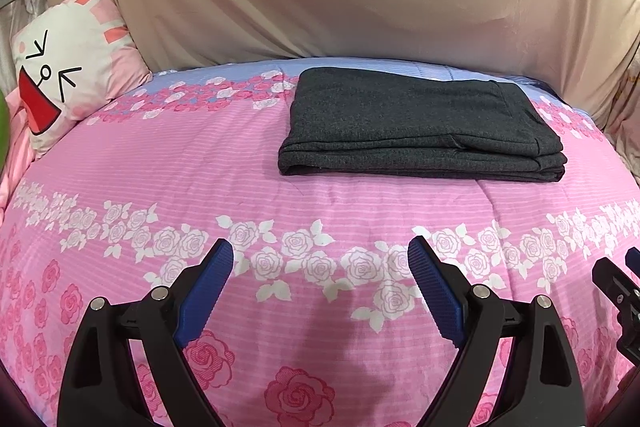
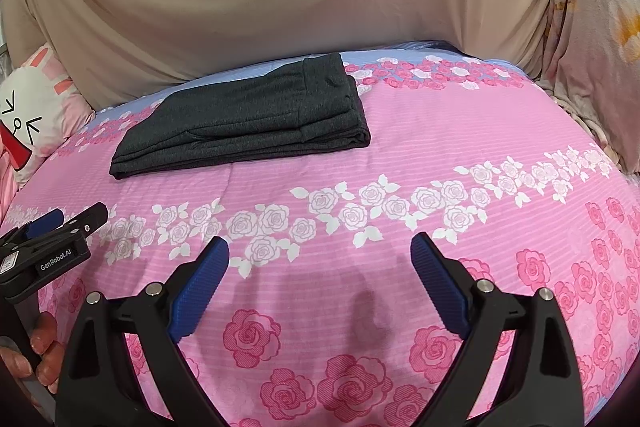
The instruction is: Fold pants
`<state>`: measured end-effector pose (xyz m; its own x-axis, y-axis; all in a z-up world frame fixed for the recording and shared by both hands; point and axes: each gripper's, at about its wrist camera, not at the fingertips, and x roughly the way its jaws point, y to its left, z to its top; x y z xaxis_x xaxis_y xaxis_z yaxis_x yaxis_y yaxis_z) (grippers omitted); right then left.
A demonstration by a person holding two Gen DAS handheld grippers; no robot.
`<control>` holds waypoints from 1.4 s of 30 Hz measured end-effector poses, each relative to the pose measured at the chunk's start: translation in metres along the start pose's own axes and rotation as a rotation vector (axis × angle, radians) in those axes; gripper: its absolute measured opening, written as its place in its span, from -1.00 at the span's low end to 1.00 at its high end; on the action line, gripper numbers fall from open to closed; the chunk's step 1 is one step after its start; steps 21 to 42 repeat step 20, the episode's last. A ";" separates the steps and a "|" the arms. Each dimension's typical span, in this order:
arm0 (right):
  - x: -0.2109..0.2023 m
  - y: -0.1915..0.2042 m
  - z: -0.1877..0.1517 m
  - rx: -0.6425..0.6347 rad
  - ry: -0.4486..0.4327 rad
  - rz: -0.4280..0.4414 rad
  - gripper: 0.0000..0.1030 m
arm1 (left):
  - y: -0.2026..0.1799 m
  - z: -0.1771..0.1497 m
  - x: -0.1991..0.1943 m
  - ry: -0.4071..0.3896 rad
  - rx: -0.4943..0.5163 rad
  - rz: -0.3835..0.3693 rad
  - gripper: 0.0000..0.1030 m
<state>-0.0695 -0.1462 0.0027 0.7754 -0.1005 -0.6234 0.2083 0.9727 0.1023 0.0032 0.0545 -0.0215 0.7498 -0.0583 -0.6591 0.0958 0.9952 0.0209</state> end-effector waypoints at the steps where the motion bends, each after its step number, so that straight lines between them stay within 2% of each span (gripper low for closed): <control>1: 0.000 0.000 0.000 0.000 0.000 0.000 0.75 | 0.000 0.000 -0.001 -0.004 0.001 0.005 0.68; 11: 0.000 0.000 0.000 0.000 0.001 0.000 0.75 | -0.003 0.000 -0.010 -0.053 0.010 0.011 0.69; 15: 0.001 -0.001 0.000 0.000 0.001 0.001 0.75 | -0.003 0.001 -0.005 -0.029 0.011 0.046 0.69; 42: 0.001 -0.001 -0.001 0.000 0.001 0.001 0.75 | -0.003 0.001 -0.004 -0.024 0.016 0.040 0.69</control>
